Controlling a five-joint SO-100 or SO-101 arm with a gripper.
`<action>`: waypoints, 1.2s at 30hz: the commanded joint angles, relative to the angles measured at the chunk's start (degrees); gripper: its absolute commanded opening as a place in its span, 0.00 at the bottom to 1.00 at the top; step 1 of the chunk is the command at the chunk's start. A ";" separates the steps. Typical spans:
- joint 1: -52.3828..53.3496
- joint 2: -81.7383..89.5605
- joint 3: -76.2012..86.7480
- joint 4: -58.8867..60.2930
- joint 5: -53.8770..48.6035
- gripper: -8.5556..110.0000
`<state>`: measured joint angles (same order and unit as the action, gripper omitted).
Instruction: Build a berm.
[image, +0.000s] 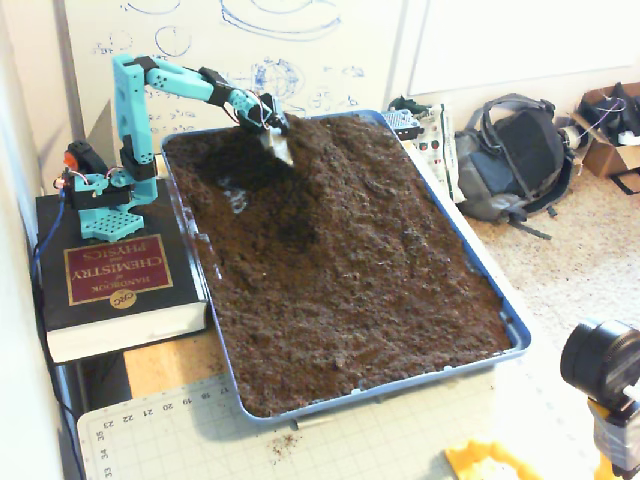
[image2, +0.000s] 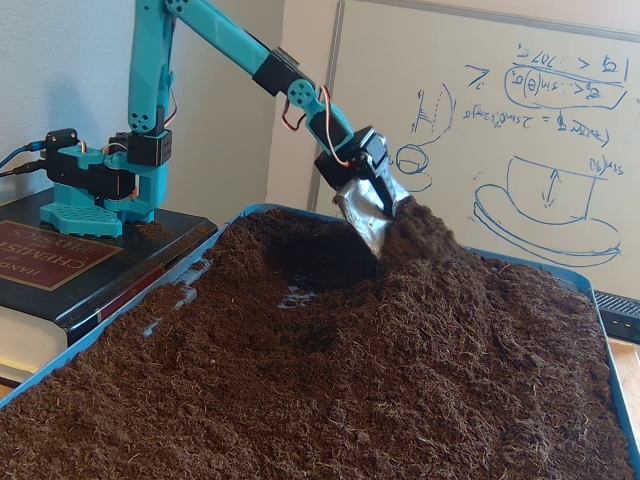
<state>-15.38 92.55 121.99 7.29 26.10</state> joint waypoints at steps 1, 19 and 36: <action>3.16 12.83 1.32 -1.76 0.62 0.07; 22.15 55.90 45.09 -1.58 -28.65 0.07; 49.92 38.32 34.10 22.32 -76.20 0.07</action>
<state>31.64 134.38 163.74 24.35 -48.78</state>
